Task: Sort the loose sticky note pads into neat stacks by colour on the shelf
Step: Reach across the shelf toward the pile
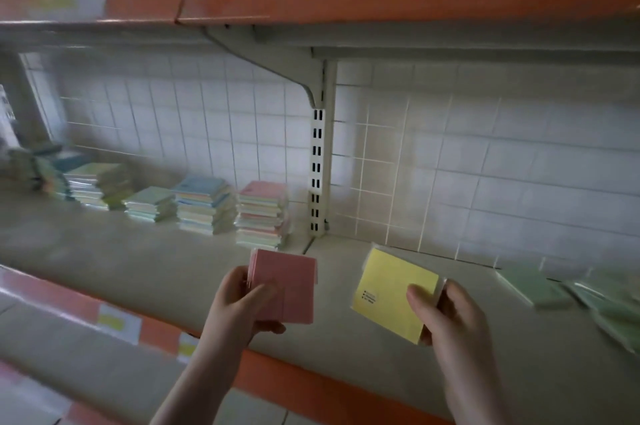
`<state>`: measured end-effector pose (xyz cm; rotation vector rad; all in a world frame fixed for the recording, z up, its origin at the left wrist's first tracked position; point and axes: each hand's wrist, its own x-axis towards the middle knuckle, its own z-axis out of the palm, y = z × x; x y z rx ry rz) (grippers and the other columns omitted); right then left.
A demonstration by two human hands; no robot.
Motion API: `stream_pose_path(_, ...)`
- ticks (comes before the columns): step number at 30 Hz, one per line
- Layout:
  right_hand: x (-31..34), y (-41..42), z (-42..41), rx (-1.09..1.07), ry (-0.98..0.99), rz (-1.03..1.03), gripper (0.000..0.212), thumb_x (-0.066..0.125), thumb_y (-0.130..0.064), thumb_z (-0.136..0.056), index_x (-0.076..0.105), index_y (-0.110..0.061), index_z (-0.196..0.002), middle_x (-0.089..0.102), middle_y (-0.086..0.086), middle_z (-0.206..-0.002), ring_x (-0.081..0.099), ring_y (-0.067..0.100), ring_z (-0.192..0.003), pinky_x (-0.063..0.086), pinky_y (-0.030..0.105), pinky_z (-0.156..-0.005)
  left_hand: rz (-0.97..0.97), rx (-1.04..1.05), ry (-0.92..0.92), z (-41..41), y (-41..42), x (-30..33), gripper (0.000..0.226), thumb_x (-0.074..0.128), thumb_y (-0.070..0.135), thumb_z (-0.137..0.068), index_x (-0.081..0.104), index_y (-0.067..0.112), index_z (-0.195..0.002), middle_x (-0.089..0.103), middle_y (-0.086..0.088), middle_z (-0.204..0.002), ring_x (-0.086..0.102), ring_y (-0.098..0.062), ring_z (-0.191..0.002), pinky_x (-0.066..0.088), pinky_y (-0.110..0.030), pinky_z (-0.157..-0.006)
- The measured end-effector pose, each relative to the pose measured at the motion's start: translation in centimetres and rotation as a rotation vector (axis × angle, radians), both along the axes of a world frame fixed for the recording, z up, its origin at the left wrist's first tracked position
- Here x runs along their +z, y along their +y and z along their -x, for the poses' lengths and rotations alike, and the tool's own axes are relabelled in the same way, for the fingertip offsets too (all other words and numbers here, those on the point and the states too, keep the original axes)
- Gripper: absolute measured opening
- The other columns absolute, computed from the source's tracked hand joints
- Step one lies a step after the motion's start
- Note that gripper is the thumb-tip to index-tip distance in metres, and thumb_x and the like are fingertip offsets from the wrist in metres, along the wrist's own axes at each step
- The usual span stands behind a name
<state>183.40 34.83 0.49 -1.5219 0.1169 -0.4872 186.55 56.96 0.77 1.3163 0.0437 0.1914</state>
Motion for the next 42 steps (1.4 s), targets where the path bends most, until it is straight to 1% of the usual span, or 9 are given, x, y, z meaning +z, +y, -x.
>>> stream_pose_path(7, 0.8, 2.2, -2.7, 0.063, -0.004, 0.005, 0.009, 0.064, -0.008, -0.086, 0.060, -0.003, -0.080, 0.056, 0.008, -0.066, 0.051, 0.019, -0.060, 0.038, 0.028, -0.053, -0.033, 0.080, 0.028, -1.4, 1.8, 0.2, 0.035, 0.063, 0.014, -0.061, 0.055, -0.001, -0.091, 0.054, -0.013, -0.078, 0.057, -0.018, -0.057, 0.047, -0.026, -0.039)
stream_pose_path(15, 1.6, 5.1, -5.5, 0.138, 0.008, -0.040, 0.012, 0.069, -0.012, -0.083, 0.061, -0.003, -0.081, 0.058, 0.007, -0.067, 0.051, 0.018, -0.060, 0.037, 0.028, -0.054, -0.058, 0.163, 0.005, -3.0, 4.9, 2.4, 0.034, 0.058, 0.015, -0.058, 0.056, -0.001, -0.089, 0.055, -0.012, -0.072, 0.057, -0.009, -0.047, 0.046, -0.025, -0.038)
stream_pose_path(17, 2.0, 5.9, -6.2, 0.145, -0.004, -0.015, 0.022, 0.073, -0.022, -0.076, 0.060, -0.004, -0.081, 0.059, 0.007, -0.067, 0.051, 0.018, -0.059, 0.037, 0.028, -0.054, -0.057, 0.160, -0.012, -3.8, 5.6, 3.1, 0.028, 0.063, 0.011, -0.064, 0.056, 0.000, -0.089, 0.055, -0.011, -0.073, 0.057, -0.009, -0.047, 0.047, -0.025, -0.039)
stream_pose_path(20, 2.2, 7.0, -7.2, 0.120, -0.011, -0.024, 0.016, 0.071, -0.015, -0.080, 0.060, -0.004, -0.080, 0.058, 0.006, -0.065, 0.050, 0.017, -0.057, 0.036, 0.027, -0.052, -0.072, 0.165, -0.031, -5.9, 6.6, 4.0, 0.020, 0.065, 0.007, -0.072, 0.056, 0.002, -0.089, 0.055, -0.010, -0.074, 0.056, -0.011, -0.052, 0.047, -0.023, -0.041)
stream_pose_path(23, 2.4, 8.0, -8.1, 0.075, -0.016, -0.002, 0.023, 0.071, -0.026, -0.069, 0.062, -0.007, -0.078, 0.059, 0.000, -0.062, 0.052, 0.015, -0.057, 0.037, 0.027, -0.053, -0.134, 0.189, -0.039, -9.0, 7.5, 5.2, 0.006, 0.055, 0.000, -0.086, 0.056, 0.006, -0.083, 0.053, -0.005, -0.071, 0.051, -0.013, -0.057, 0.044, -0.020, -0.040)
stream_pose_path(27, 2.6, 8.9, -9.6, 0.036, 0.013, -0.002, 0.008, 0.068, -0.010, -0.082, 0.062, -0.004, -0.080, 0.059, 0.005, -0.066, 0.052, 0.017, -0.059, 0.038, 0.028, -0.055, -0.211, 0.193, -0.084, -12.9, 8.0, 7.3, 0.006, 0.061, 0.008, -0.079, 0.055, 0.010, -0.079, 0.053, -0.003, -0.069, 0.047, -0.014, -0.061, 0.037, -0.023, -0.050)
stream_pose_path(29, 2.5, 9.3, -10.1, 0.029, 0.011, 0.014, 0.015, 0.071, -0.014, -0.080, 0.061, -0.003, -0.081, 0.059, 0.007, -0.067, 0.052, 0.018, -0.059, 0.038, 0.029, -0.056, -0.246, 0.180, -0.082, -14.6, 7.8, 8.2, 0.003, 0.057, 0.005, -0.084, 0.056, 0.008, -0.084, 0.053, -0.003, -0.072, 0.045, -0.014, -0.063, 0.034, -0.023, -0.053)
stream_pose_path(36, 2.2, 8.7, -10.4, -0.036, 0.024, 0.028, 0.016, 0.066, -0.007, -0.084, 0.057, -0.005, -0.071, 0.052, -0.008, -0.048, 0.049, 0.006, -0.047, 0.038, 0.017, -0.045, -0.344, 0.101, -0.068, -19.3, 6.4, 9.2, 0.013, 0.053, 0.004, -0.086, 0.050, 0.010, -0.074, 0.048, -0.004, -0.067, 0.042, -0.014, -0.058, 0.033, -0.023, -0.051)
stream_pose_path(42, 1.5, 8.3, -10.6, -0.096, 0.042, 0.080, 0.016, 0.065, -0.009, -0.085, 0.056, -0.003, -0.073, 0.051, 0.008, -0.062, 0.049, 0.022, -0.059, 0.037, 0.028, -0.054, -0.506, 0.225, -0.004, -22.5, 5.7, 5.8, 0.016, 0.051, 0.019, -0.079, 0.041, 0.014, -0.069, 0.043, 0.000, -0.063, 0.041, -0.021, -0.062, 0.030, -0.030, -0.058)
